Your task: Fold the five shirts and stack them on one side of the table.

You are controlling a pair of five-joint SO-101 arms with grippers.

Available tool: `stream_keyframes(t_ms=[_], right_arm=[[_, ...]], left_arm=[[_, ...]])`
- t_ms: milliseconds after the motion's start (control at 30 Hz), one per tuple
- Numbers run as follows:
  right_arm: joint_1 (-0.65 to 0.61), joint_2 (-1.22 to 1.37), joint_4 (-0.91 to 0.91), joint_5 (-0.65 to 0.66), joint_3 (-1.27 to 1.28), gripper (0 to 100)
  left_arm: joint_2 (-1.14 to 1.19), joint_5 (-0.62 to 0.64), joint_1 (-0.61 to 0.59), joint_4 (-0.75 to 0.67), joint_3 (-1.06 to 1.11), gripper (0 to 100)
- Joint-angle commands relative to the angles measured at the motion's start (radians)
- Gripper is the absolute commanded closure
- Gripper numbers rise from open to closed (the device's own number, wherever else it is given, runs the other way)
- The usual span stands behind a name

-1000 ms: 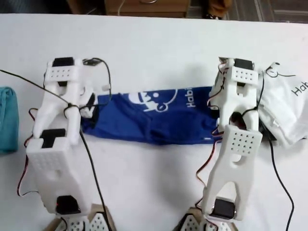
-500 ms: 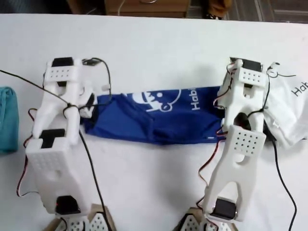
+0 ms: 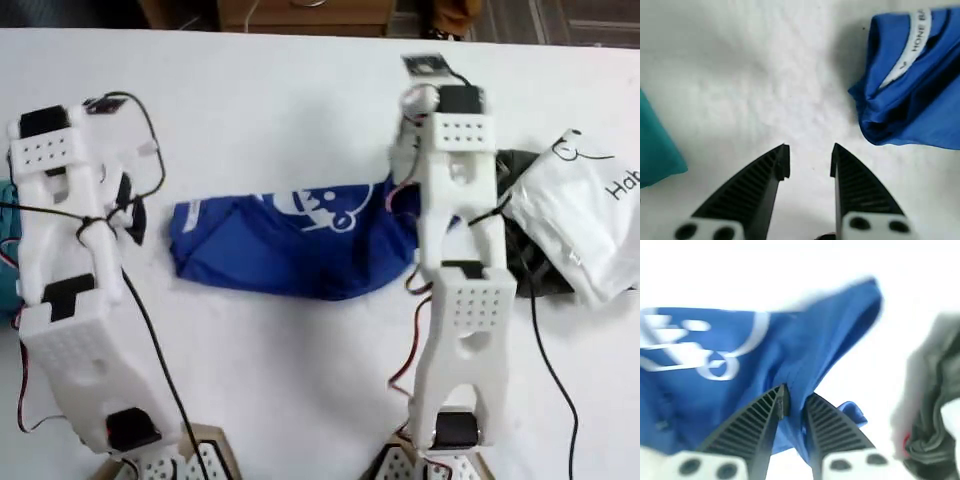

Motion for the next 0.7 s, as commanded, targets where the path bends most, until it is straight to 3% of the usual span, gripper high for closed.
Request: stream_keyframes(t_ms=[0,300,667], right_arm=[[-0.101,-0.177,0.018,0.057,-0.032,98.1],[-0.364,-0.266,0.016,0.068,-0.032,98.1],[-0.605,-0.105,-0.013,0.069,-0.043,98.0]], left_arm=[[-0.055,-0.008,-0.025,0.009,-0.033,85],[-0.058,-0.008,-0.054,0.009,-0.042,85],[-0.058,-0.092,-0.275,0.029,-0.254,85]])
